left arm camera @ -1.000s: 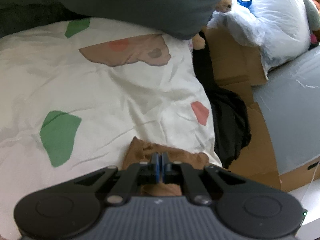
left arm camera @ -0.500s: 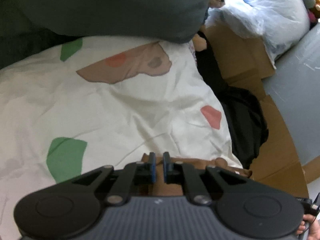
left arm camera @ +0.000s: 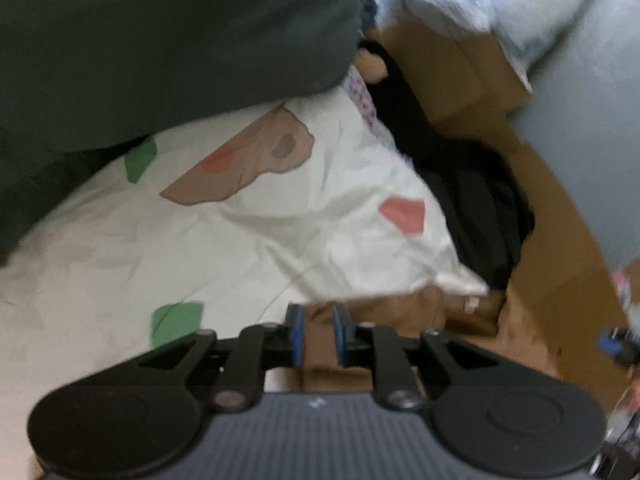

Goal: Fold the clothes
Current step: 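Lower the hem onto the shirt near the collar and open both tools, then move both tools to the folded shirt edge and close on it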

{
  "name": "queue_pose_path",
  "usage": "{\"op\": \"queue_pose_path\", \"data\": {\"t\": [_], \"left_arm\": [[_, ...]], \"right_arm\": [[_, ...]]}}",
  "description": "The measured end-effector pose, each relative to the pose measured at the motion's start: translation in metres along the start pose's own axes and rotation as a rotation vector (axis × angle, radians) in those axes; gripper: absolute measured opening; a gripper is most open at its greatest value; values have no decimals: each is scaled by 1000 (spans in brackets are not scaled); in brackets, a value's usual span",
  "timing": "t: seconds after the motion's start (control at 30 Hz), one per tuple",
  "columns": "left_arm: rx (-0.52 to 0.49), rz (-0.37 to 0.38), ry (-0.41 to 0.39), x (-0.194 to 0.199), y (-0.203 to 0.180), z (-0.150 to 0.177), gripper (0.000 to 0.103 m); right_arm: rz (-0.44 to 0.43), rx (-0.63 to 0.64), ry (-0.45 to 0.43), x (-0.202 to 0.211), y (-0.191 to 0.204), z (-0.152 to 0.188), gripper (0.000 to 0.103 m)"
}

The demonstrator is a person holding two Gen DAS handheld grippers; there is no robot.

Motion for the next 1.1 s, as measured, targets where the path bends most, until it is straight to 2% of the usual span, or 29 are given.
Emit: {"op": "queue_pose_path", "data": {"t": [0.13, 0.3, 0.37, 0.43, 0.53, 0.63, 0.8, 0.93, 1.0, 1.1], "left_arm": [[-45, 3, 46, 25, -9, 18, 19], [-121, 24, 58, 59, -28, 28, 22], [-158, 23, 41, 71, -37, 31, 27], [-184, 29, 18, 82, -43, 36, 38], [-176, 60, -19, 89, -45, 52, 38], [-156, 96, -83, 93, -42, 76, 36], [-164, 131, -51, 76, -39, 121, 36], [-171, 135, -18, 59, -30, 145, 37], [-173, 130, -25, 51, -25, 154, 37], [-96, 153, -54, 42, -16, 169, 36]], "right_arm": [[11, -28, 9, 16, -7, 3, 44], [39, 19, 20, 43, -9, 14, 44], [45, 53, -3, 65, -7, 17, 44], [37, 70, -24, 83, -6, 18, 44], [25, 91, -42, 107, -6, 23, 44], [31, 122, -41, 123, -11, 34, 44], [51, 134, -21, 136, -29, 58, 44], [55, 149, 1, 136, -41, 81, 44], [53, 144, 13, 132, -47, 92, 44], [39, 124, 36, 125, -55, 111, 44]]}}
Point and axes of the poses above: each gripper's, at about its wrist camera, not at the fingertips, and x roughly against the way its jaws point, y to its left, z to its underside, the point moved 2 cm from there along -x, roughly the way its jaws point
